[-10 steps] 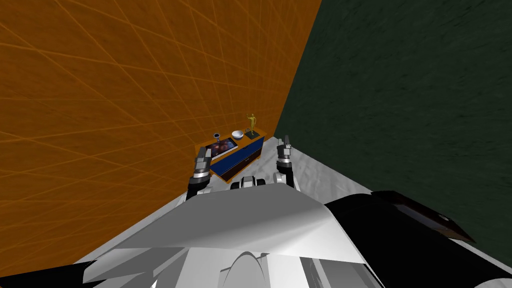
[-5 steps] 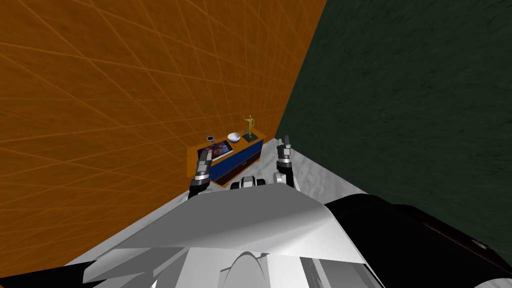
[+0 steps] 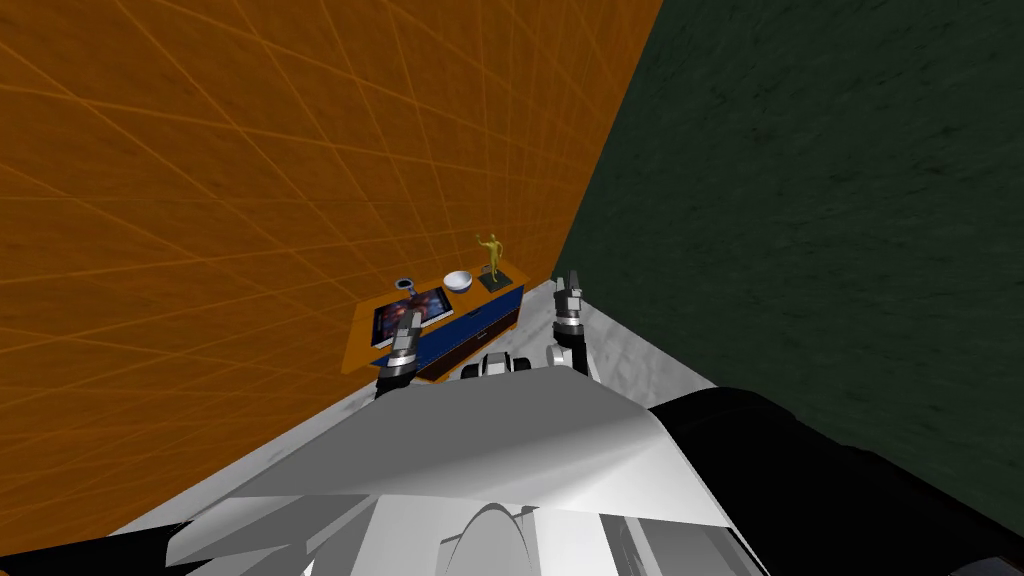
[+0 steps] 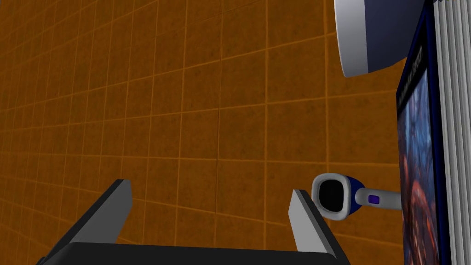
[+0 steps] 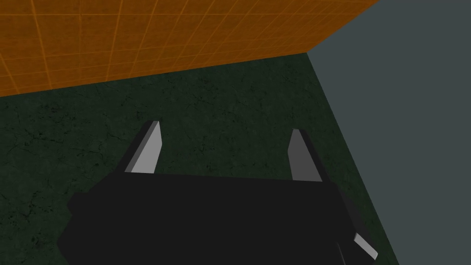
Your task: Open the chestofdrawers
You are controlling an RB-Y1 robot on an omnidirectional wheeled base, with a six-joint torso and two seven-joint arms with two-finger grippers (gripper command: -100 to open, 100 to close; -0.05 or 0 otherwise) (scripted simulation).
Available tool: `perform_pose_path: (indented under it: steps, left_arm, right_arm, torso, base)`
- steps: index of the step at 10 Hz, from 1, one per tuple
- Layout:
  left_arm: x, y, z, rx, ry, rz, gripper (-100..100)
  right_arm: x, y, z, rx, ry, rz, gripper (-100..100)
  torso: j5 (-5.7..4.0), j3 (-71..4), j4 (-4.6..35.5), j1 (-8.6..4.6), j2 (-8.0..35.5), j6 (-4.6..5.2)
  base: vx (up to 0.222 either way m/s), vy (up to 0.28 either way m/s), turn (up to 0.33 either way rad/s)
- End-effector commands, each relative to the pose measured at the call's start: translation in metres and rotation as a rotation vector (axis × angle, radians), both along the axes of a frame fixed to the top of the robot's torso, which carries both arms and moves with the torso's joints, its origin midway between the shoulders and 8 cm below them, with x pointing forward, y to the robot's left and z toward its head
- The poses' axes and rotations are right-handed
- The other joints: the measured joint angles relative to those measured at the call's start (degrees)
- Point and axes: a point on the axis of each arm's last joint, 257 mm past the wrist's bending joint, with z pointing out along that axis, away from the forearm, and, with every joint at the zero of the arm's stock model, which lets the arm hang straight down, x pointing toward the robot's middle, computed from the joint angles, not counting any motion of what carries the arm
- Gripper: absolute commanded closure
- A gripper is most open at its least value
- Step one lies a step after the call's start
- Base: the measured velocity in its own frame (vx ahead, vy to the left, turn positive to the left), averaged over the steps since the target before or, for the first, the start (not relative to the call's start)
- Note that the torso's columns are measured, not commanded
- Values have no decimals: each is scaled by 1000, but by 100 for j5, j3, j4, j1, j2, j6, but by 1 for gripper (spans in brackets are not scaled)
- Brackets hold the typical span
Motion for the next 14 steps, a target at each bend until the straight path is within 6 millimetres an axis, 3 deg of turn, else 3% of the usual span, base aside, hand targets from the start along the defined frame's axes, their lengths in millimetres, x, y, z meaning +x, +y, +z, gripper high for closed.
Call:
perform_pose_path:
  steps: [1,10,14]
  left_arm:
    - [-6,12,-21,0,28,12,-100]
    - [-23,47,-80,-10,111,61,-100]
    - [-30,56,-94,-19,122,77,-100]
  right_arm:
    - [0,0,0,0,0,0,0]
    - [0,0,0,0,0,0,0]
    - [0,0,0,0,0,0,0]
  torso:
    - [-1,-1,-1,0,1,1]
    - [41,-40,-57,-14,-90,36]
    - [76,-41,-74,6,-106,75]
  base:
    - [134,-113,92]
    - [104,-117,82]
    - [44,-59,44]
